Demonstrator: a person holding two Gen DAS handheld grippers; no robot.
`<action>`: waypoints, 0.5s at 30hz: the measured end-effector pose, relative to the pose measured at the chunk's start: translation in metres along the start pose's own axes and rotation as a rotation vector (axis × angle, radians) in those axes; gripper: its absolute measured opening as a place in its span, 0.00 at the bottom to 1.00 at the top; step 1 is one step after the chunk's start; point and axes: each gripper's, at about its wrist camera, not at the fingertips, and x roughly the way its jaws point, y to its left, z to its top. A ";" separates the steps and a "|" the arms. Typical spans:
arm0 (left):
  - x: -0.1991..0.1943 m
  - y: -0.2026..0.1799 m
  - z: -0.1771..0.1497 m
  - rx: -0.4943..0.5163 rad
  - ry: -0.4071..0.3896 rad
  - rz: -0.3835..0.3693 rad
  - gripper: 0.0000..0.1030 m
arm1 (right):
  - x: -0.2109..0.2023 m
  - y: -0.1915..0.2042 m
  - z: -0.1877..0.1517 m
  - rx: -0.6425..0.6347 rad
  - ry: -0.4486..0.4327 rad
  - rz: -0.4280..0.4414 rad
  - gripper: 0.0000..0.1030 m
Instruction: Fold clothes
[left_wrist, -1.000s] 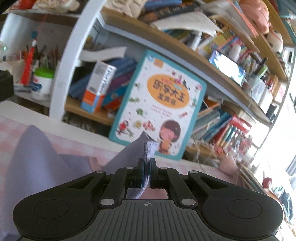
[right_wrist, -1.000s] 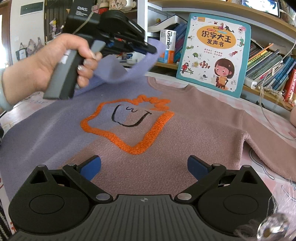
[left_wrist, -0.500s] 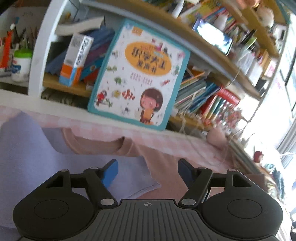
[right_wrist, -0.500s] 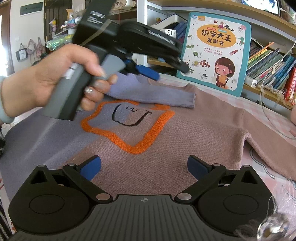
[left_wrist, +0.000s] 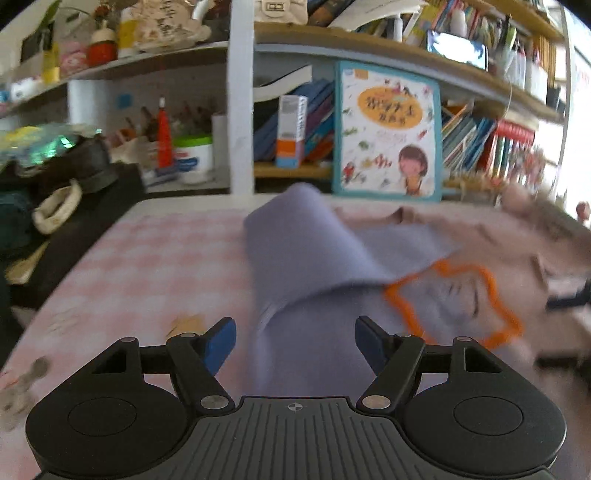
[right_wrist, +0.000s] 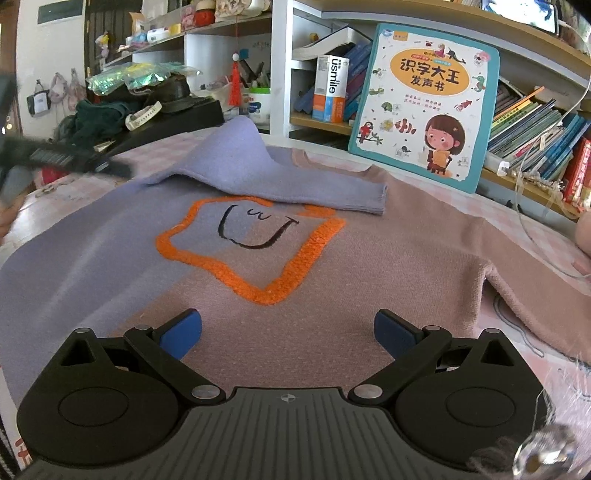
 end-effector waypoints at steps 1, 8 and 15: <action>-0.005 0.002 -0.005 0.016 0.000 0.014 0.71 | -0.002 -0.002 -0.001 0.015 -0.004 -0.005 0.97; -0.005 -0.054 0.027 0.276 -0.085 -0.097 0.71 | -0.021 -0.029 -0.011 0.227 -0.025 -0.041 0.97; 0.060 -0.168 0.057 0.554 -0.105 -0.231 0.69 | -0.023 -0.023 -0.015 0.211 -0.009 -0.045 0.98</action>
